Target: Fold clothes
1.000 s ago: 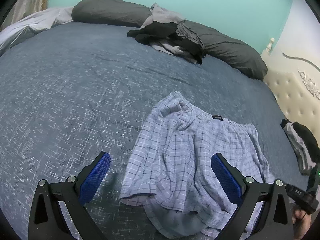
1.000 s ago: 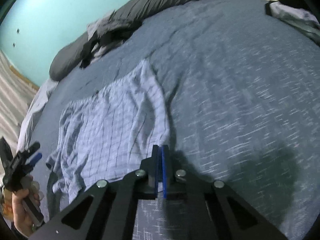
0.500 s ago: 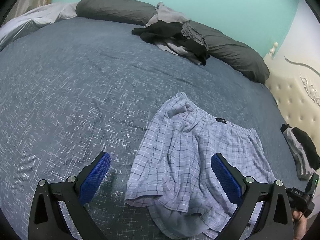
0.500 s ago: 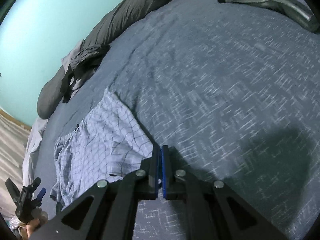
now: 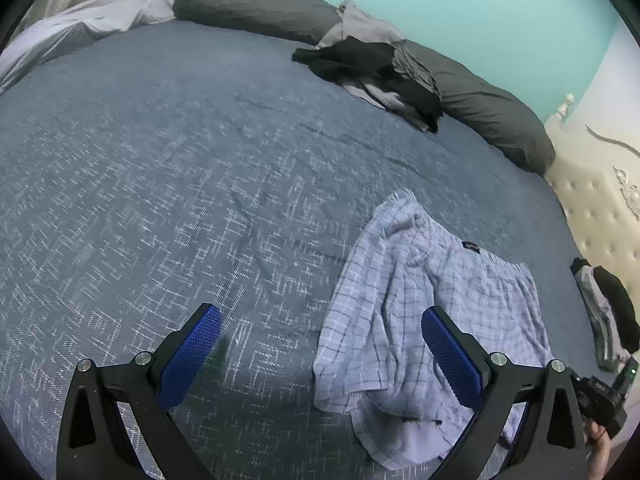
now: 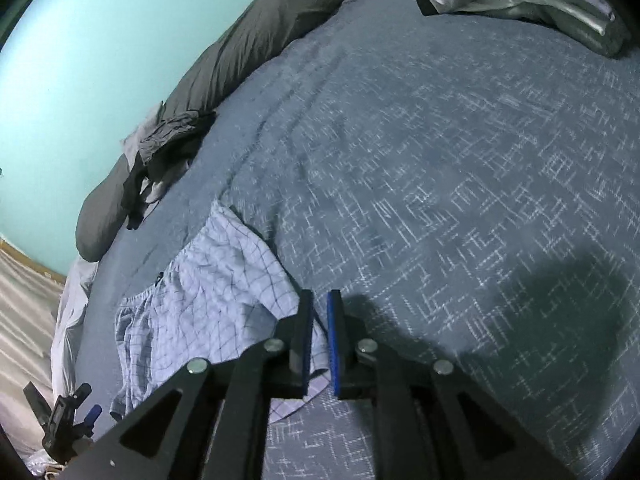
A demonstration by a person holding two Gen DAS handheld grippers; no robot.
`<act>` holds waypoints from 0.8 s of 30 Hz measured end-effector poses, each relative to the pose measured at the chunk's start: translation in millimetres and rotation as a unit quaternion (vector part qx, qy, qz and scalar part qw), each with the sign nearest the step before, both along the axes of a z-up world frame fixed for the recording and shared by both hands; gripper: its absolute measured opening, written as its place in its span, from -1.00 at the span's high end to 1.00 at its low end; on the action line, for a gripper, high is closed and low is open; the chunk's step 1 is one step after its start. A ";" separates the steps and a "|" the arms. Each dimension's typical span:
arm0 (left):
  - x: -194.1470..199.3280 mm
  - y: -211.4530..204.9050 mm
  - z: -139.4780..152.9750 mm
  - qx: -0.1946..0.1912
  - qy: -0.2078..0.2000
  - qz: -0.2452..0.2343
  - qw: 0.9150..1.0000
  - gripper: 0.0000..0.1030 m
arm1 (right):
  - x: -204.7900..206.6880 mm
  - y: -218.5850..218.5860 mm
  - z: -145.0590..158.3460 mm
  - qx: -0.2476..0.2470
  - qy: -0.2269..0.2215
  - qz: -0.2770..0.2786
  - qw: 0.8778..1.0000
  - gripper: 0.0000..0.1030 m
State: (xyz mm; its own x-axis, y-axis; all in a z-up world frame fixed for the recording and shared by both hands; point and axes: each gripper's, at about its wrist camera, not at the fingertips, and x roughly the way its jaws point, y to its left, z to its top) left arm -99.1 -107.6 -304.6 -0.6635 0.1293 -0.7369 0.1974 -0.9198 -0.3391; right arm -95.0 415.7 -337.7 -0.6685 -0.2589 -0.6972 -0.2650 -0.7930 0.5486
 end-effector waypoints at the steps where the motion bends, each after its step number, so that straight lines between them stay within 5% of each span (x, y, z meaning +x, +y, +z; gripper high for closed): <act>1: 0.1 1.4 -2.0 -0.002 -0.003 -0.008 1.000 -0.98 | -0.8 0.9 -3.8 -0.008 -0.006 -0.003 1.000 0.85; 6: -4.7 5.5 -14.6 -0.009 -0.023 -0.029 0.999 -0.57 | -2.4 -2.1 -9.1 -0.023 -0.013 -0.006 1.000 0.84; 16: -19.3 13.8 -23.9 -0.022 -0.035 -0.062 0.997 -0.09 | -4.6 -10.9 -8.7 -0.025 -0.009 0.002 1.000 0.81; 24: -28.6 27.9 -37.7 -0.039 -0.058 -0.096 0.993 0.92 | -7.8 -14.1 -8.1 -0.029 -0.006 0.008 1.000 0.81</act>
